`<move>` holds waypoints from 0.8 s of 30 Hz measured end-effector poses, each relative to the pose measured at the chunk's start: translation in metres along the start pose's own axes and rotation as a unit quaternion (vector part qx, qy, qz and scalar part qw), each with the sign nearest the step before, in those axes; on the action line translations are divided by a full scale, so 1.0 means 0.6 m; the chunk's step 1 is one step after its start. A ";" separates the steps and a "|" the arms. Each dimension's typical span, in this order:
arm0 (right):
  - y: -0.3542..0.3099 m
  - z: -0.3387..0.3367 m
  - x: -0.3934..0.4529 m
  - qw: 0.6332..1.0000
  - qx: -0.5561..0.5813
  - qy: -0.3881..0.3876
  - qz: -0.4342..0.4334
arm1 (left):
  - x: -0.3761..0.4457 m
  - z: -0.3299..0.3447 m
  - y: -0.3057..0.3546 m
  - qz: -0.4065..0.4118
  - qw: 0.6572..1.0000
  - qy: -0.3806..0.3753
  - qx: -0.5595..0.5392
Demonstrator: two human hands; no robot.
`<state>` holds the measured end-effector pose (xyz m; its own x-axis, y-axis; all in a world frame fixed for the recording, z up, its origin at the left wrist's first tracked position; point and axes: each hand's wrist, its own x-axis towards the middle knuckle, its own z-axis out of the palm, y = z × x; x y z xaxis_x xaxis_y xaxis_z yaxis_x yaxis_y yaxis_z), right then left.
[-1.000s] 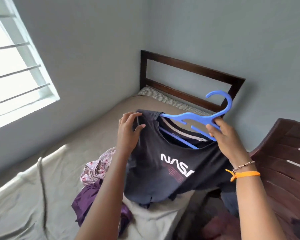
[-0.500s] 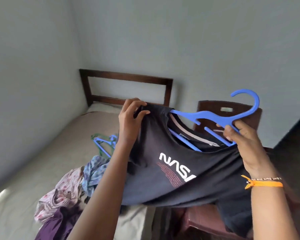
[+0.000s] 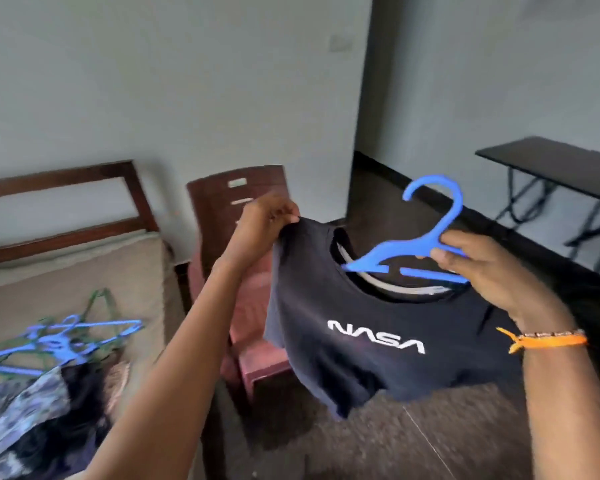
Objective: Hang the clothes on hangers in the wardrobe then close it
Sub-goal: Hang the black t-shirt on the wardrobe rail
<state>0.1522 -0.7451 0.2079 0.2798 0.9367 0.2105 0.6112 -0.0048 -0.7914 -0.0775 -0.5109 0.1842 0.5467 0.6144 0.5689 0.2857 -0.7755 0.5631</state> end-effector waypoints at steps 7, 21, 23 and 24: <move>0.110 -0.096 -0.103 0.960 -0.059 0.251 0.106 | 0.042 0.254 0.199 0.009 0.993 -0.071 -0.091; 0.268 -0.396 -0.282 0.904 -0.007 0.376 0.204 | 0.041 0.682 0.638 -0.281 0.664 -0.443 -0.532; 0.295 -0.442 -0.311 0.875 -0.123 0.385 0.265 | 0.075 0.732 0.672 -0.304 0.658 -0.421 -0.546; 0.308 -0.462 -0.324 0.864 -0.173 0.362 0.304 | 0.093 0.759 0.688 -0.311 0.656 -0.413 -0.550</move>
<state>0.4158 -1.0252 0.1799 0.9404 0.2605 0.2187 0.3378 -0.6409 -0.6894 0.4293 -0.8631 0.1754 0.9633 0.1219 -0.2390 0.1632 0.4409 0.8826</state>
